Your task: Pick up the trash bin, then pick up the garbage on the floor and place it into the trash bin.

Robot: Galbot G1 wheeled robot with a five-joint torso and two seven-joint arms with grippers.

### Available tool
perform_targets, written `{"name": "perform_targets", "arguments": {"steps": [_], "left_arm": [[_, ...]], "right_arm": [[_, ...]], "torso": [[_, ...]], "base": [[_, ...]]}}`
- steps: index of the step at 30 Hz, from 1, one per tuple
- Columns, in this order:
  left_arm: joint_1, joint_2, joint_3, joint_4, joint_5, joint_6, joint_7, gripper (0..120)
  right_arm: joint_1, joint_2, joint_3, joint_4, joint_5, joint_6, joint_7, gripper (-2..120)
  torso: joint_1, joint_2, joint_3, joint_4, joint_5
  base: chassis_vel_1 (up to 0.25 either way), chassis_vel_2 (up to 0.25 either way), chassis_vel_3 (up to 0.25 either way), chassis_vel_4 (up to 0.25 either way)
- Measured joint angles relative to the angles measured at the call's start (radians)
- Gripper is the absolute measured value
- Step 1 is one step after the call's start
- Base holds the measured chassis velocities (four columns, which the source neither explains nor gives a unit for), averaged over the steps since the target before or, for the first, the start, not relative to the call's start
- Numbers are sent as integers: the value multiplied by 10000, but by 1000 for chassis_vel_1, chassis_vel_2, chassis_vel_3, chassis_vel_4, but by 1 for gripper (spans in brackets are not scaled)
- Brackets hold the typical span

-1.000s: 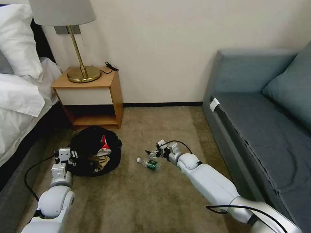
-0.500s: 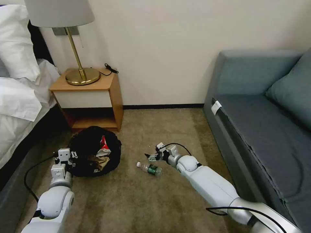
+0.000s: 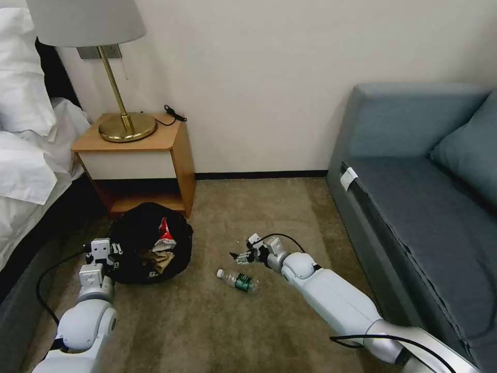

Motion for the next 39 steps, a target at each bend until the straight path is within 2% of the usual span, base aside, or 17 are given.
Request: {"name": "perform_targets", "arguments": {"steps": [2,6,10,13,23,27,34,39], "left_arm": [[0,130,21,46,-68,21,10,4],[-41,659,-7,191,-308,100,59,4],[-57,926,-68,185,-503,182,58,4],[20,1205,-198,-157,-743,359,36,4],[163,1429,-272,-247,-830,454,2,4],[134,1427,-271,-242,-830,454,2,4],[124,1380,-223,-198,-805,455,2,4],[111,1264,-141,-142,-755,455,9,4]], "right_arm": [[30,-26,-52,38,-37,-21,-142,100],[198,-129,-304,245,-120,-432,-883,100],[307,-214,-502,352,-212,-678,-1339,100],[378,-375,-699,723,-335,-1118,-2203,100],[364,-713,-1072,1391,-525,-1681,-3143,100],[306,-897,-1229,1410,-1050,-1729,-3517,100],[280,-867,-1365,892,-1622,-1574,-3656,100],[273,-510,-1265,147,-1977,-1305,-3652,100]], "torso": [[0,0,0,0,0],[0,0,0,0,0],[0,0,-1,0,0],[0,0,-1,1,1],[0,0,-1,1,1],[0,0,-1,-1,1],[0,0,-1,-1,1],[0,0,0,1,1]], "base": [[-64,42,55,-68],[-11,10,14,-12],[0,0,0,0],[0,0,0,0],[0,0,0,0],[0,0,0,0],[0,0,0,0],[0,0,0,0]]}}
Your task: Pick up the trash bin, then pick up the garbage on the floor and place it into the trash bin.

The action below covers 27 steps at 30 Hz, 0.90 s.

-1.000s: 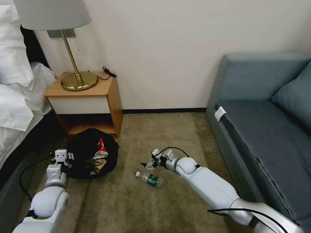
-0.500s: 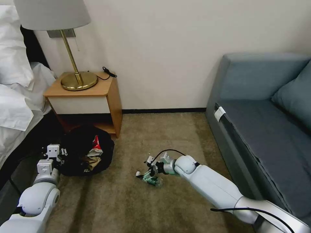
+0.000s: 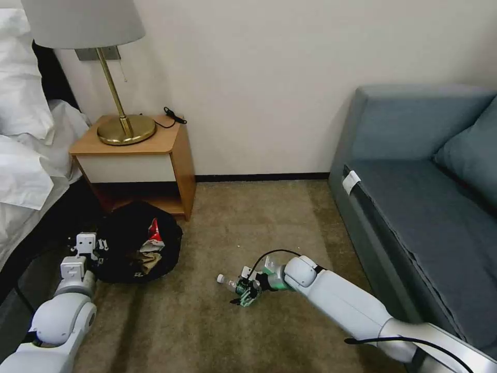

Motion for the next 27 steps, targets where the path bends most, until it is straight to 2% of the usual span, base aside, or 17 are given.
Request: {"name": "perform_targets", "arguments": {"steps": [14,16,17,19,21,23,25,27], "left_arm": [[-56,-257,144,6,163,-2,24,4],[-41,-308,178,0,179,-5,35,4],[-41,-308,178,0,179,-5,35,4],[-48,-368,189,1,221,-16,36,4],[-48,-372,189,-6,221,-16,36,4],[-34,-380,189,-96,225,-17,38,4],[-27,-382,189,-109,225,-20,39,4],[1,-402,185,-119,225,-21,41,4]], "right_arm": [[138,712,285,-1470,-596,454,203,100],[155,837,367,-1742,-723,526,178,93],[155,837,367,-1742,-723,526,178,93],[116,870,420,-1906,-911,588,133,82],[108,870,429,-1915,-927,595,125,79],[93,871,503,-1962,-969,624,108,67],[91,873,514,-1980,-979,634,104,64],[73,903,573,-2090,-1063,716,72,53]], "torso": [[0,1,0,-1,0],[0,0,0,-1,-1],[0,0,0,-1,-1],[0,0,0,-1,-1],[0,0,0,-1,-1],[0,0,0,-1,0],[0,1,0,-1,1],[0,0,0,-2,-1]], "base": [[0,0,0,0],[0,0,0,0],[0,0,0,0],[0,0,0,0],[0,0,0,0],[0,0,0,0],[0,0,0,0],[0,0,0,0]]}}
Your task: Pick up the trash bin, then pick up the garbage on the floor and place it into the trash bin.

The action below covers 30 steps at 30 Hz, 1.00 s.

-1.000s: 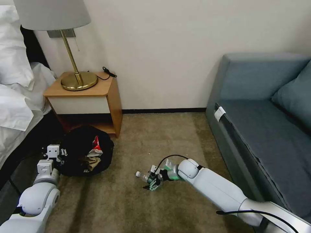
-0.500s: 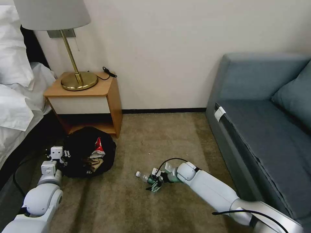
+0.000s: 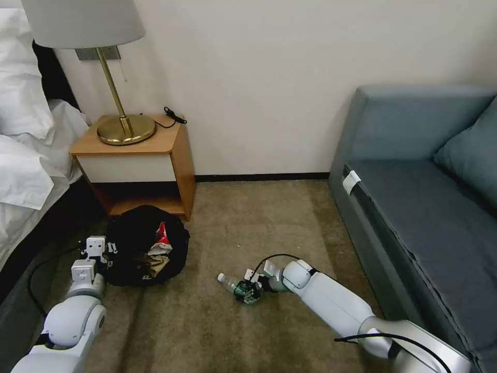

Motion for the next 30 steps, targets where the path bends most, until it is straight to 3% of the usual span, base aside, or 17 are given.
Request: {"name": "perform_targets", "arguments": {"steps": [2,4,12,26,30], "left_arm": [[14,-4,-8,-3,1,0,0,4],[57,-7,-32,-28,0,-10,2,4],[156,-33,-103,-135,-1,-20,2,4],[372,-121,-170,-447,27,-43,1,4],[475,-223,-188,-638,120,-69,-11,4]], "right_arm": [[-18,14,23,-24,-35,27,-11,50],[-61,31,78,-37,-121,68,-43,37],[-176,-9,342,93,-246,93,-146,18],[-147,-20,2482,1305,-21,135,-181,17],[307,-172,2989,2779,969,-60,-180,17]], "torso": [[0,0,0,0,0],[-1,0,0,0,0],[0,0,0,1,1],[0,0,0,0,1],[0,0,1,2,0]], "base": [[0,0,0,0],[0,0,0,0],[0,0,0,0],[0,0,0,0],[0,0,0,0]]}}
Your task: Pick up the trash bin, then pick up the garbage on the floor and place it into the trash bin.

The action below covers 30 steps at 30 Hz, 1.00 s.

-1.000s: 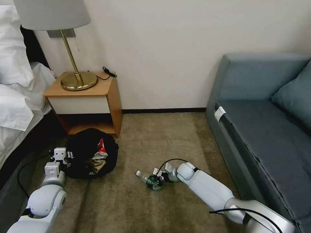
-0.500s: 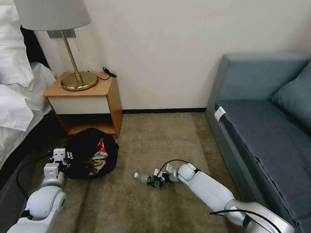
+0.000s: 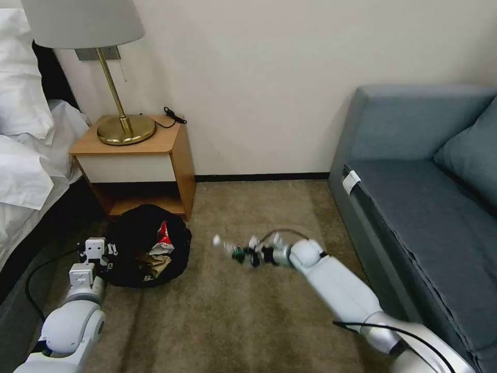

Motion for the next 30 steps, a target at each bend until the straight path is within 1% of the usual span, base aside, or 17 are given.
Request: {"name": "perform_targets", "arguments": {"steps": [1,2,4,5,6,8,12,14,17,20,21,23,24,25,27,29,30], "left_arm": [[0,0,0,0,0,0,0,4],[26,-35,-7,-132,86,-4,-11,4],[33,-55,-6,-302,132,-5,-33,4],[33,-55,-6,-302,132,-5,-33,4],[13,-82,22,-414,150,0,-45,4],[-41,-121,83,-470,191,13,-53,4],[-140,-208,214,-503,273,46,-73,4],[-213,-314,378,-598,324,102,-93,4],[-244,-373,459,-670,343,133,-99,4],[-273,-442,505,-773,349,156,-129,4],[-273,-442,505,-773,349,156,-129,4],[-265,-451,506,-788,344,158,-133,4],[-247,-460,498,-789,331,157,-140,4],[-247,-460,498,-789,331,157,-140,4],[-215,-488,479,-783,286,149,-152,4],[-213,-497,477,-774,277,144,-157,4],[-211,-523,477,-749,255,134,-176,4]], "right_arm": [[0,0,0,0,0,0,0,17],[150,-190,-198,774,698,-89,-9,17],[262,-335,-514,1521,1361,-103,-84,17],[262,-335,-514,1521,1361,-103,-84,17],[329,-336,-760,1993,1723,-80,-108,17],[385,-242,-1005,2286,2014,-11,-92,17],[472,-40,-1470,2544,2513,56,170,17],[555,183,-1945,2613,2921,99,494,17],[561,337,-2116,2526,2956,140,581,17],[423,576,-2400,2232,2913,280,1262,17],[423,576,-2400,2232,2913,280,1262,17],[328,617,-2478,2103,2854,327,1670,20],[248,631,-2503,1993,2799,388,1896,25],[248,631,-2503,1993,2799,388,1896,25],[146,623,-2505,1918,2749,466,2112,36],[122,617,-2508,1918,2740,470,2153,39],[70,592,-2517,1933,2683,470,2193,47]], "torso": [[0,0,0,0,0],[0,0,-1,-1,-1],[0,0,-1,-2,-1],[0,0,-1,-2,-1],[0,0,-1,-2,0],[0,0,-1,-1,-1],[0,0,0,0,-1],[0,0,0,0,-1],[0,0,-1,0,-2],[0,1,-1,0,0],[0,1,-1,0,0],[0,0,-1,-1,0],[0,0,-1,-1,0],[0,0,-1,-1,0],[0,0,0,-1,0],[0,0,-1,-1,0],[0,0,-1,-2,0]], "base": [[0,0,0,0],[0,0,0,0],[0,0,0,0],[0,0,0,0],[0,0,0,0],[0,0,0,0],[0,0,0,0],[0,0,0,0],[0,0,0,0],[0,0,0,0],[0,0,0,0],[0,0,0,0],[0,0,0,0],[0,0,0,0],[0,0,0,0],[0,0,0,0],[0,0,0,0]]}}
